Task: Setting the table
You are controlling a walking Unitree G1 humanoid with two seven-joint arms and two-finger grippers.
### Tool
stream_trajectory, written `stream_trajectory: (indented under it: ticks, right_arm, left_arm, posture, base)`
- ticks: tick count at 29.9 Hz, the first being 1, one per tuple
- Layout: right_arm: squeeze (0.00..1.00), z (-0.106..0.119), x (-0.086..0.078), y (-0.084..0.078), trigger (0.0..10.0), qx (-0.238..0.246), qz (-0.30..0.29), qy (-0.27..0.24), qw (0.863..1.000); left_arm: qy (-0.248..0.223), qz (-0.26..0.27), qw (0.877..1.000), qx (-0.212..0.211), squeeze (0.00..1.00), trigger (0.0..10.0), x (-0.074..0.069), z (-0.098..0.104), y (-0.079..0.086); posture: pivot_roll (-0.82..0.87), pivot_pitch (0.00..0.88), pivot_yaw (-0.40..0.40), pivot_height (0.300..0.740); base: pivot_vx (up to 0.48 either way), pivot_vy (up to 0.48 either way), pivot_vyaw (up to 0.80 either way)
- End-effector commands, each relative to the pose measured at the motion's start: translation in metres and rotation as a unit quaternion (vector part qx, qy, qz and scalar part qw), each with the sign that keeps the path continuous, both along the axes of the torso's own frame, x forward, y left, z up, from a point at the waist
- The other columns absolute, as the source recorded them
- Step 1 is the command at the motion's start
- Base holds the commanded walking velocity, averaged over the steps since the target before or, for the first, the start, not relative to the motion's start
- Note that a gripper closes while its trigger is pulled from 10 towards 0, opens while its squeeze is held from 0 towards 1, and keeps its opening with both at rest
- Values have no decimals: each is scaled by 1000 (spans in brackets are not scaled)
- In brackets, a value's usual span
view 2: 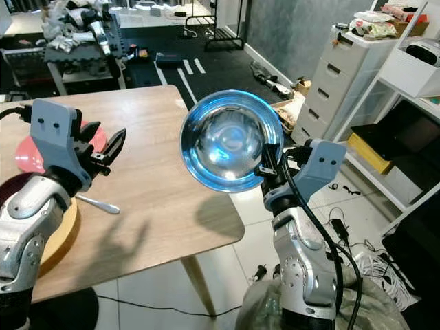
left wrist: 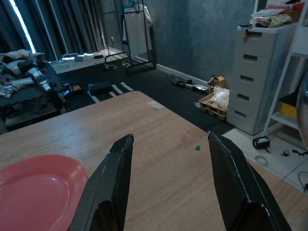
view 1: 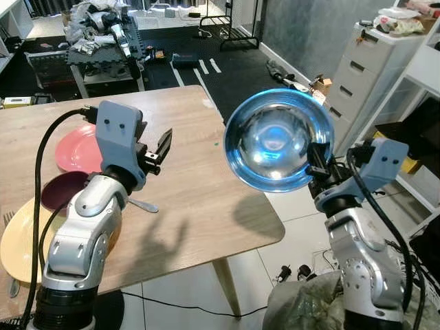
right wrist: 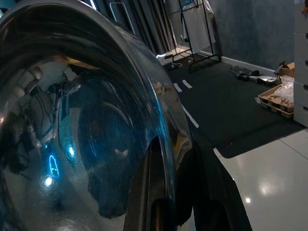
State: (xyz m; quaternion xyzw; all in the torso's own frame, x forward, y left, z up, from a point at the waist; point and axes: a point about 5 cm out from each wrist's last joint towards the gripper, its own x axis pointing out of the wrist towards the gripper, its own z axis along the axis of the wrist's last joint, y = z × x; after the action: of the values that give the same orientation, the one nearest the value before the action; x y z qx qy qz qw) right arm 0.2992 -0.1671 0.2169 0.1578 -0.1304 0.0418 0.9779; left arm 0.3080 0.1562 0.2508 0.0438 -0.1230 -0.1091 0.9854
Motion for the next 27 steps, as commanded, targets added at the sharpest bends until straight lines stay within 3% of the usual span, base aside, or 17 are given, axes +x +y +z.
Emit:
stream_trajectory:
  ticks: [1,27]
  right_arm:
    - [0,-2,0,1,10000,-1,-1,4,1000]
    - [0,-8,1,-5,10000,-8,-11,19,1000]
  left_arm:
    - [11,11,1000,-1,0,10000,1,-7,3]
    - [8,8,1000,-12,0,10000,2,-8,-1]
  posture:
    - [-25,0,65,740]
    - [-37,0,62,740]
  base:
    - [-259,0,0]
    - [-316,0,0]
